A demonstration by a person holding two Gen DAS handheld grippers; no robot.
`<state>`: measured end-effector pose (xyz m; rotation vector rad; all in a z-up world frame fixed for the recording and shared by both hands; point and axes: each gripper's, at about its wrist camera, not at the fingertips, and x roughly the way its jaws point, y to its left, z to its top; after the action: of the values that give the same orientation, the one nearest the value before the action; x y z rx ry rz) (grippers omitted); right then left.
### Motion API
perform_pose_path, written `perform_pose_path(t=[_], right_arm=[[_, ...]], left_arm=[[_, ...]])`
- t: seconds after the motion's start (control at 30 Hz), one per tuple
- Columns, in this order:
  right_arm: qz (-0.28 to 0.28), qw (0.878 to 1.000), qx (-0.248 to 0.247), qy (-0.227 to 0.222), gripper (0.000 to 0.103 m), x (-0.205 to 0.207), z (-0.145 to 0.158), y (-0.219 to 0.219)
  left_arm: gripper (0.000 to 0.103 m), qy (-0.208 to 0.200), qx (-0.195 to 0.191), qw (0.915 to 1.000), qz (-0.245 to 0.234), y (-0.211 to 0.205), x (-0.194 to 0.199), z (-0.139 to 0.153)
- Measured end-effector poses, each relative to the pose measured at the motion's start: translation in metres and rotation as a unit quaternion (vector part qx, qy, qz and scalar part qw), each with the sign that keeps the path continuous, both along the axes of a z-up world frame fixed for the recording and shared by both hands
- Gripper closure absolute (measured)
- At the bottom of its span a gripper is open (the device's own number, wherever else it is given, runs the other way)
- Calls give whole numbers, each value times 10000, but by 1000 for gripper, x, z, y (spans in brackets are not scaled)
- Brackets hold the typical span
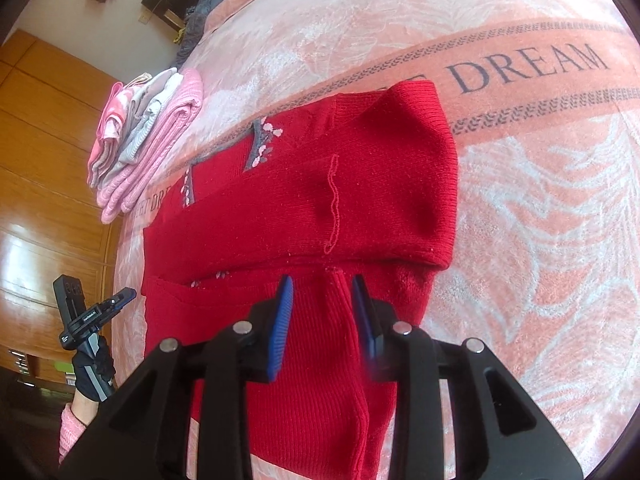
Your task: Fold small clothes
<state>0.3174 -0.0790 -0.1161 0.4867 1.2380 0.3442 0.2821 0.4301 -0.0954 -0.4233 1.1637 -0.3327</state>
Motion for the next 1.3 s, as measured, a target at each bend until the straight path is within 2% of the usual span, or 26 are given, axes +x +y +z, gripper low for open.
perform_pose_path(t=[0.13,0.3,0.43,0.5,0.63,0.83,0.9,0.97,1.03,1.07,1.1,1.17,1.3], right_arm=[[197,9998,-42,51,73,0,-6,12],[408,9990,-159,70,72,0,-11,21],[448,9988,-172,63,70,1,-12,19],[498,9985,-229,43,65,2,-12,18],[621,9970,-456,68,60,3,-16,19],[776,9953,-552,191,59,6,-30,24],[893,9935,-678,199,59,7,-35,31],[1007,9916,-794,150,59,7,-36,38],[1126,9896,-897,49,65,6,-34,43],[1204,9887,-888,21,80,5,-33,45],[1245,9881,-903,-1,88,4,-32,46],[1359,9886,-636,-89,100,1,-27,43],[1424,9889,-331,-267,100,-10,-11,35]], left_arm=[[73,9,471,9982,-383,-26,4,-6],[70,106,687,9964,-490,-38,9,-18],[73,122,771,9954,-561,-40,6,-26],[91,52,798,9949,-621,-41,4,-26],[97,13,646,9958,-643,-40,2,-24],[97,116,422,9973,-585,-40,3,-26],[87,177,430,9975,-533,-40,3,-28],[82,230,389,9978,-484,-41,4,-31],[81,221,436,9977,-472,-45,4,-32],[82,183,504,9973,-508,-48,4,-30],[85,125,592,9966,-563,-51,3,-29],[99,0,675,9955,-665,-56,-1,-24],[99,-257,501,9961,-674,-54,-7,-9]])
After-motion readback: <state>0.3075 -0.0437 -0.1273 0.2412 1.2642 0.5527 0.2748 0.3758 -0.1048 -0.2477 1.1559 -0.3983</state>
